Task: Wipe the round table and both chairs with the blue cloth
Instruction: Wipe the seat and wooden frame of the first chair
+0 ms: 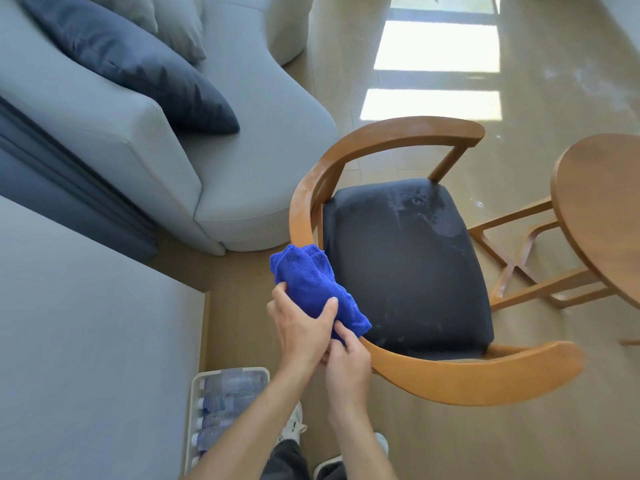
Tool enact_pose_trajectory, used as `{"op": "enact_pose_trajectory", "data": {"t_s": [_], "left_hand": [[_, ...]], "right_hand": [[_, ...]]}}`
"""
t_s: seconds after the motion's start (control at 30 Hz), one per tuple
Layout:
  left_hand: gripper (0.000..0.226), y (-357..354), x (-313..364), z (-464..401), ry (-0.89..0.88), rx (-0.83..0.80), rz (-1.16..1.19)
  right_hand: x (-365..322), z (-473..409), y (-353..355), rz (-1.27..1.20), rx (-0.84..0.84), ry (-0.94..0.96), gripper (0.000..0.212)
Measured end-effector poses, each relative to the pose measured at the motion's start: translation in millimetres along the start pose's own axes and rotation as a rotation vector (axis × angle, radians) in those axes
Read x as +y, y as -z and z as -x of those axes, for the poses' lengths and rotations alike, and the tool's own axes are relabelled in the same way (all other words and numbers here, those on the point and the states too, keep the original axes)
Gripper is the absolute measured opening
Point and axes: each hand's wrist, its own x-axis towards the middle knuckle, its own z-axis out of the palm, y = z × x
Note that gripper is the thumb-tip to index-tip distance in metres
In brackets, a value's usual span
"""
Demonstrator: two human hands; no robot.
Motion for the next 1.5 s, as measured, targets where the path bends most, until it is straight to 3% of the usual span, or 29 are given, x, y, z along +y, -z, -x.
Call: {"op": "enact_pose_trajectory", "data": {"t_s": [0.1,0.2,0.3,0.37,0.43,0.57,0.73,0.97,1.1,1.3,1.37,1.5], "left_hand": [[0.085,-12,1,7,0.019,0.017,0.050],[0.097,-25,3,11,0.042,0.038,0.075],[0.086,-28,0,12,0.041,0.128,0.125],[0.074,-28,-8,14,0.043,0.206,0.224],[0.066,-32,-19,21,0.080,0.210,0.344],[0.067,-54,-39,45,0.132,0.137,0.496],[0.048,-68,-31,39,0.102,0.230,0.493],[0.056,-31,4,-44,-0.109,0.266,0.203],[0.055,-16,32,-87,-0.153,0.223,-0.020],[0.056,-10,82,-154,-0.128,0.059,-0.413],[0.055,-12,96,-177,-0.124,-0.012,-0.497],[0.057,-22,120,-214,-0.139,-0.135,-0.605]], "right_hand": [[-62,31,34,0.099,-0.036,0.101,0.028],[-70,32,59,0.418,0.030,0.345,0.022],[-44,21,81,0.717,0.046,0.577,0.018],[-22,14,100,0.829,-0.060,0.600,0.029],[-5,9,120,0.874,-0.189,0.607,0.048],[4,-4,141,0.804,-0.395,0.630,0.056],[9,-9,144,0.705,-0.399,0.641,0.054],[11,-12,140,0.747,-0.362,0.693,0.056],[0,-17,131,0.816,-0.474,0.721,0.064],[-23,-23,99,0.808,-0.490,0.791,0.073],[-26,-30,86,0.789,-0.480,0.822,0.065],[-19,-38,77,0.900,-0.468,0.853,0.073]]}}
